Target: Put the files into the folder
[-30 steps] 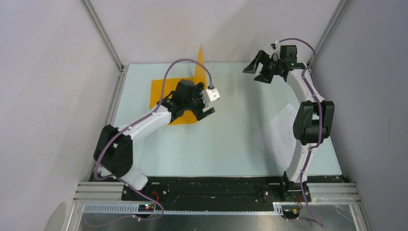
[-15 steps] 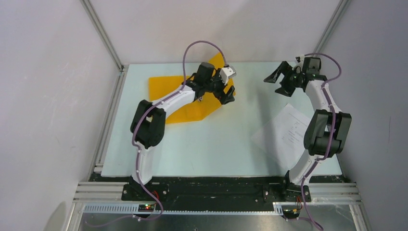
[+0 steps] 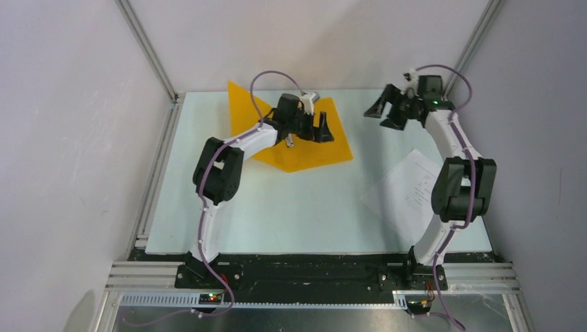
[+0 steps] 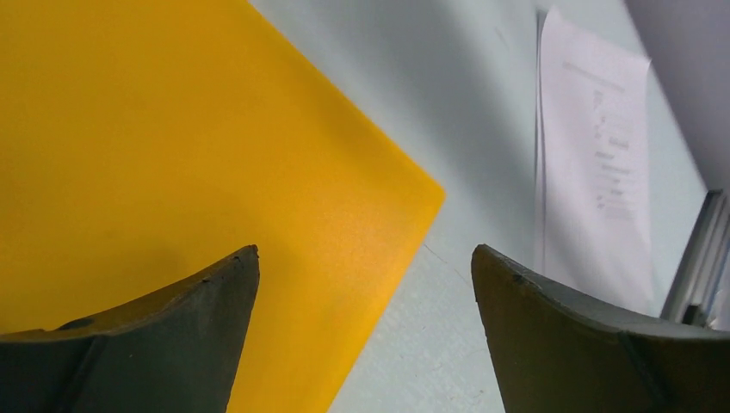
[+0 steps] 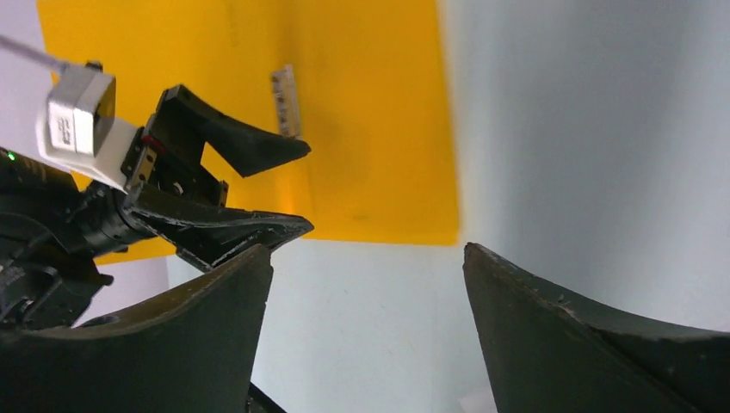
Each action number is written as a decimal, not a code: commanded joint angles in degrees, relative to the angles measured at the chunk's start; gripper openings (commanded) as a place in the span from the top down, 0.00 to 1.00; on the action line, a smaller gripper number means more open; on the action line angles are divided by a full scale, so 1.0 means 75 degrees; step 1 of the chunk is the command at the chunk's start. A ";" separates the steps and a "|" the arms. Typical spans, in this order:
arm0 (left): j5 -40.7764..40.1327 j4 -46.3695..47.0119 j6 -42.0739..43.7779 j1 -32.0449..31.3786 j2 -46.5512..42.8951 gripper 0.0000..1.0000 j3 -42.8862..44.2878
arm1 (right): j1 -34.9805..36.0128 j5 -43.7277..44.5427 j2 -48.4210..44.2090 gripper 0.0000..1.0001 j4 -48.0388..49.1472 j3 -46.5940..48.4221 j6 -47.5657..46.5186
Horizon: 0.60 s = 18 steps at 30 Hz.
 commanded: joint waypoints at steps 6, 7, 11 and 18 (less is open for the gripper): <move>-0.1690 -0.0585 -0.0818 0.1451 -0.1833 0.05 -0.0329 | 0.2752 -0.0405 0.2683 0.36 0.0907 0.3824 -0.0566; -0.1812 -0.0831 -0.0752 0.1558 -0.1868 0.05 -0.0310 | 0.2818 -0.0305 0.3277 0.42 0.0989 0.4135 -0.0205; -0.2170 -0.1239 -0.0609 0.2027 -0.1931 0.04 -0.0364 | 0.3174 0.0497 0.4292 0.56 0.0891 0.5178 -0.0122; -0.3057 -0.1726 -0.1069 0.2285 -0.1923 0.04 -0.1110 | 0.3348 0.1682 0.4468 0.54 0.0495 0.4555 0.0033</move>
